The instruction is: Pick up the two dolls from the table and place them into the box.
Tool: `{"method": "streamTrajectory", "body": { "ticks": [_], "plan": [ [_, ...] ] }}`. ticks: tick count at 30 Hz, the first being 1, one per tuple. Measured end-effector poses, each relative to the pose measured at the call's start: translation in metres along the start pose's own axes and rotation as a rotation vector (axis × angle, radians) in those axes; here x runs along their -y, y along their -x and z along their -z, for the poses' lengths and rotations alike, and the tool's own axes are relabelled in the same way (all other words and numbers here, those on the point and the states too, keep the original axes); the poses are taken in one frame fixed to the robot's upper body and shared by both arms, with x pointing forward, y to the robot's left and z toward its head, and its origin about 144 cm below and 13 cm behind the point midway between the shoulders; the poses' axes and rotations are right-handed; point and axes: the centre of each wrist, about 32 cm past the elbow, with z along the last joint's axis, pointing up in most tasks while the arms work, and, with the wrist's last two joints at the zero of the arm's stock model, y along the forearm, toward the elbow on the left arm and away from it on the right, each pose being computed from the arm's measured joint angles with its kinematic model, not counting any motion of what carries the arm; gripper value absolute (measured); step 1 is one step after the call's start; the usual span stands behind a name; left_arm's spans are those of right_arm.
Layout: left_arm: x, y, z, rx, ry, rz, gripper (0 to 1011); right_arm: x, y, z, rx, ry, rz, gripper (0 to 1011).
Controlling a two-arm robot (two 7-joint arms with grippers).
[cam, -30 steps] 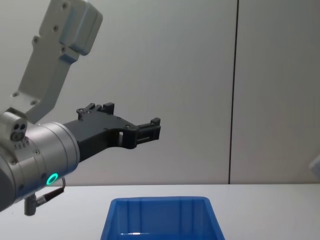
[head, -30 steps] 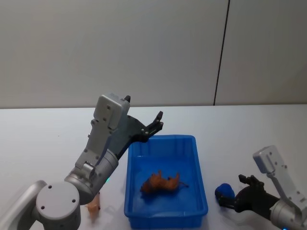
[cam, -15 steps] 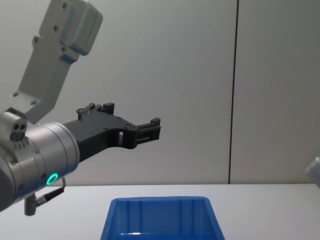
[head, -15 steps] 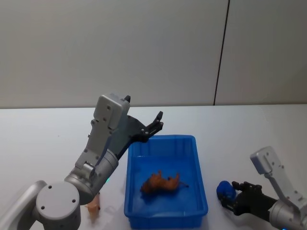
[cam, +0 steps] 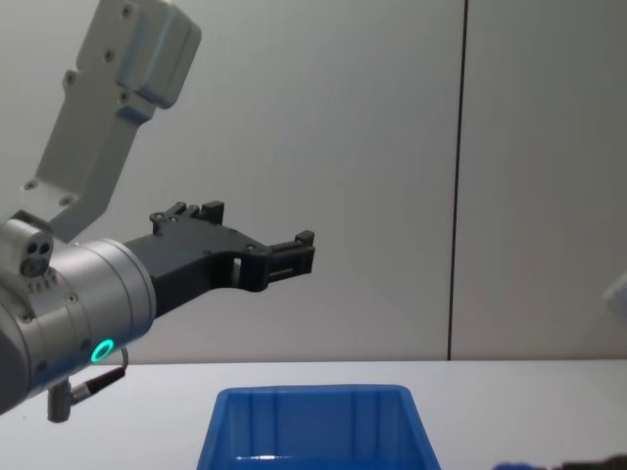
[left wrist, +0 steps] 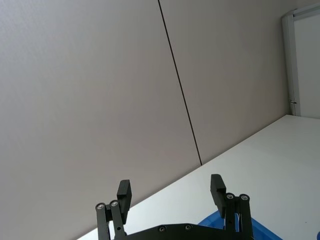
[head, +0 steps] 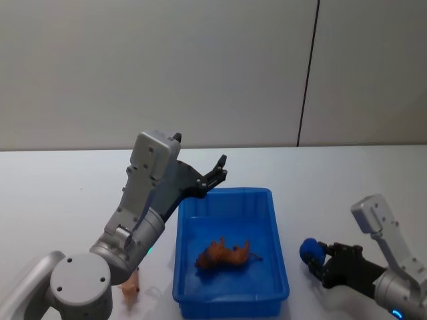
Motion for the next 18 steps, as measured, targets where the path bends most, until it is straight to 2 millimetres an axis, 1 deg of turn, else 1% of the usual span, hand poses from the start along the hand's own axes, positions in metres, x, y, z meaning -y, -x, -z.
{"method": "streamTrajectory", "body": {
  "ticks": [5,12,15,18],
  "plan": [
    [0.0,0.0,0.0,0.0,0.0,0.0,1003,0.001,0.001,-0.007,0.013,-0.055,-0.002,332],
    [0.0,0.0,0.0,0.0,0.0,0.0,1003,0.001,0.007,-0.029,0.044,-0.172,-0.034,286],
    [0.0,0.0,0.0,0.0,0.0,0.0,1003,0.0,0.01,-0.036,0.054,-0.202,-0.052,270],
    [0.0,0.0,0.0,0.0,0.0,0.0,1003,-0.002,0.017,-0.046,0.069,-0.242,-0.089,250]
  ]
}}
